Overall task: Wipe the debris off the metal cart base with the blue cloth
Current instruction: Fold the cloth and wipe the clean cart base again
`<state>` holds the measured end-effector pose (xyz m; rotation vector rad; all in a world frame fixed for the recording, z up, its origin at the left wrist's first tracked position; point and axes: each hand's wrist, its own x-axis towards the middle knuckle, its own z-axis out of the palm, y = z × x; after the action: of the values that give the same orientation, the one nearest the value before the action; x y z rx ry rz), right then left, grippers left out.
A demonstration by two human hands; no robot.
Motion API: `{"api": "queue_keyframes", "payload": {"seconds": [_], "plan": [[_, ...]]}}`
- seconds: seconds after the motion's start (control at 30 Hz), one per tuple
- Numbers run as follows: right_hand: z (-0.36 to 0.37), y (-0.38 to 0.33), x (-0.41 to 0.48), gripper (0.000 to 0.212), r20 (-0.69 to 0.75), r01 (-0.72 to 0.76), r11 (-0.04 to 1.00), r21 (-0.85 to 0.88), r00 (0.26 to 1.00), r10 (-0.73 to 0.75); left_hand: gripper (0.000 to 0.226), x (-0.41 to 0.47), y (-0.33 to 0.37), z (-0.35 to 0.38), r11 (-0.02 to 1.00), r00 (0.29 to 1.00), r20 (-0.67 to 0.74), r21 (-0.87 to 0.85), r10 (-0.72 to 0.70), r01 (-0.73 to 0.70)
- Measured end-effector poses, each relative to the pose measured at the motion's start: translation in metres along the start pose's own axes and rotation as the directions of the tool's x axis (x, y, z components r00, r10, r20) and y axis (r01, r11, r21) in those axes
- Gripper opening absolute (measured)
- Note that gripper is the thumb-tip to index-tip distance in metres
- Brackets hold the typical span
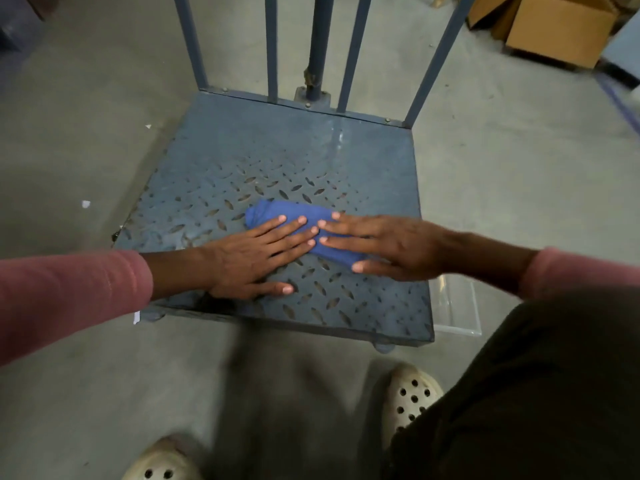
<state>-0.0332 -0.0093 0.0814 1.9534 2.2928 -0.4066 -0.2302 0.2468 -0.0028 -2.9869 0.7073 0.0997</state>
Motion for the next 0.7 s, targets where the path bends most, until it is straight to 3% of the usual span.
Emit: {"api": "queue_keyframes", "payload": {"seconds": [0.1,0.2,0.27,0.33,0.4,0.5,0.63,0.7], "plan": [[0.050,-0.010,0.002,0.064,-0.124,-0.119,0.991,0.067,0.984,0.126,0.085,0.003,-0.005,-0.007,1.000,0.999,0.032,0.015,0.014,-0.014],[0.053,-0.012,0.007,0.059,-0.246,-0.118,0.986,0.118,0.958,0.144,0.078,0.004,-0.009,-0.014,0.999,0.999,0.010,-0.019,0.031,-0.030],[0.051,-0.012,0.011,0.047,-0.403,-0.122,0.980,0.160,0.898,0.177,0.070,0.000,-0.016,-0.018,0.999,0.996,-0.081,-0.017,0.027,-0.029],[0.053,-0.013,0.016,0.037,-0.502,-0.206,0.941,0.270,0.804,0.320,0.062,-0.004,-0.023,-0.020,0.999,0.990,-0.143,0.044,0.009,-0.003],[0.054,-0.016,0.025,0.036,-0.465,-0.294,0.877,0.380,0.759,0.456,0.059,-0.004,-0.026,-0.021,0.995,0.989,-0.150,0.097,0.011,0.004],[0.055,-0.018,0.031,0.037,-0.383,-0.367,0.820,0.439,0.749,0.540,0.062,0.003,-0.033,-0.025,0.989,0.994,-0.094,0.142,0.058,-0.044],[0.061,-0.044,0.017,0.038,-0.388,-0.481,0.701,0.526,0.599,0.701,0.064,0.026,-0.037,-0.037,0.995,0.996,-0.006,0.057,-0.084,0.084],[0.068,-0.069,0.007,0.046,-0.387,-0.500,0.676,0.541,0.566,0.728,0.069,0.048,-0.024,-0.042,0.984,0.986,0.001,-0.066,-0.166,0.166]]}}
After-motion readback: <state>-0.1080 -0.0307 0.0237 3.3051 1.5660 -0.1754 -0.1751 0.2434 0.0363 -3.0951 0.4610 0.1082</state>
